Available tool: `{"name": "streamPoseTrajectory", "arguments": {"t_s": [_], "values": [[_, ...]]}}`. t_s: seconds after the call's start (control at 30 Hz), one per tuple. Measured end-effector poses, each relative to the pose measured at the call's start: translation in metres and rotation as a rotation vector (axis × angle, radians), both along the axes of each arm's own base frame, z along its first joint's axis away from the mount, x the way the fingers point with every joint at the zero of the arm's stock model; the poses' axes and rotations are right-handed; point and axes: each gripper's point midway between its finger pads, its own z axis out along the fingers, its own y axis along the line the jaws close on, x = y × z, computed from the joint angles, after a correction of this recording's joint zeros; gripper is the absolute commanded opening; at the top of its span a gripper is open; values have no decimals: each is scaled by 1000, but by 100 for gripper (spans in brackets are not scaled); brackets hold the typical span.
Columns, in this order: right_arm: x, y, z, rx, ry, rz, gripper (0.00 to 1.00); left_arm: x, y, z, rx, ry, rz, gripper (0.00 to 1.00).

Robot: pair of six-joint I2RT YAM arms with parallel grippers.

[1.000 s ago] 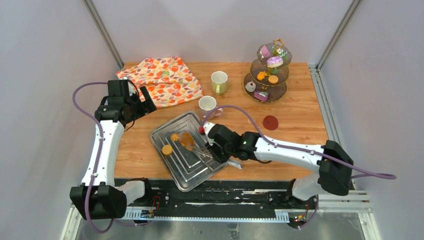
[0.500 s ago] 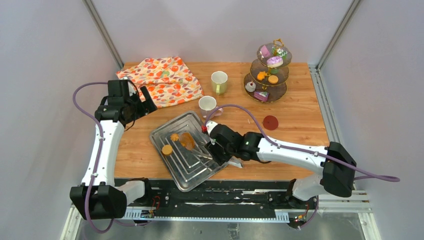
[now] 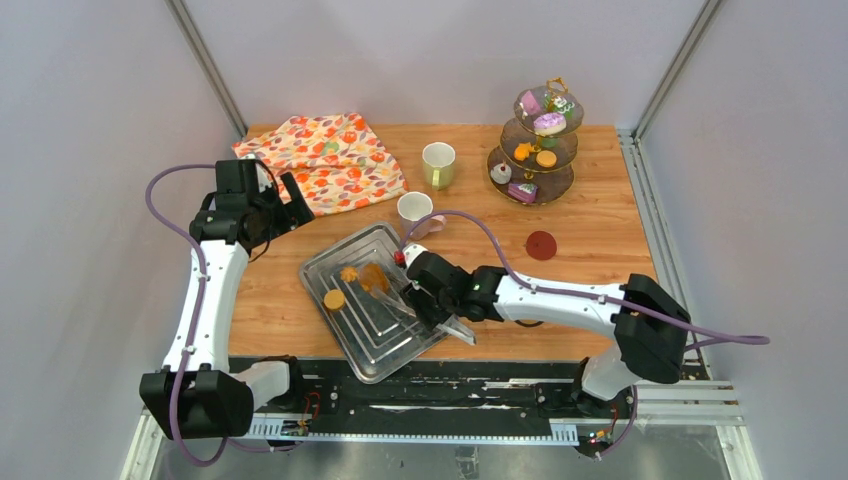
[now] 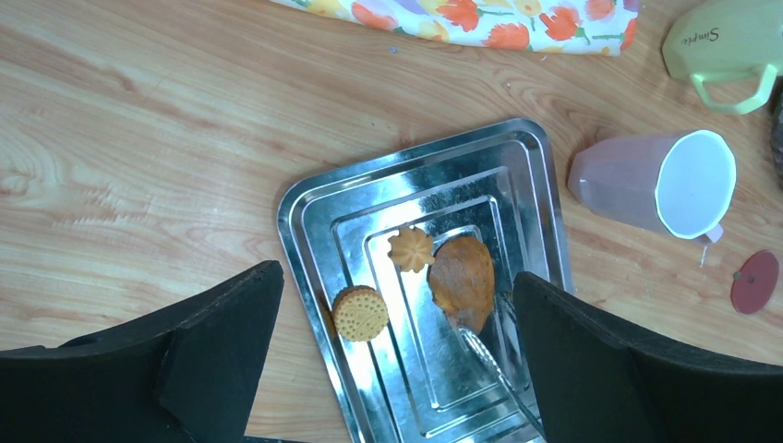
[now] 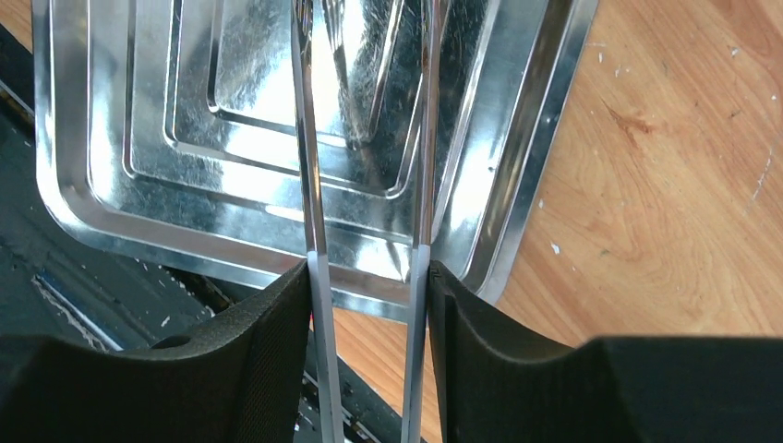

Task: Serve the afternoon tea

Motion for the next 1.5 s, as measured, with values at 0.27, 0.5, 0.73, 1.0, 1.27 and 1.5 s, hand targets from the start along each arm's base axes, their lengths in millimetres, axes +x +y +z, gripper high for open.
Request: {"name": "streamPoseTrajectory", "arguments": {"t_s": [0.27, 0.5, 0.73, 1.0, 1.27, 1.5], "values": [[6, 13, 3, 25, -2, -20, 25, 0, 0, 0, 0, 1, 0, 100], [9, 13, 6, 32, -9, -44, 1, 0, 0, -1, 0, 3, 0, 100], [9, -3, 32, 48, -49, -67, 1, 1, 0, -2, 0, 7, 0, 100], [10, -72, 77, 143, -96, -188, 1, 1, 0, -2, -1, 8, -1, 100], [15, -179, 75, 125, -101, -494, 1, 4, -6, -3, -37, 6, -13, 100], [39, -241, 68, 64, -73, -781, 1, 8, -10, 0, -53, -11, -28, 100]]}}
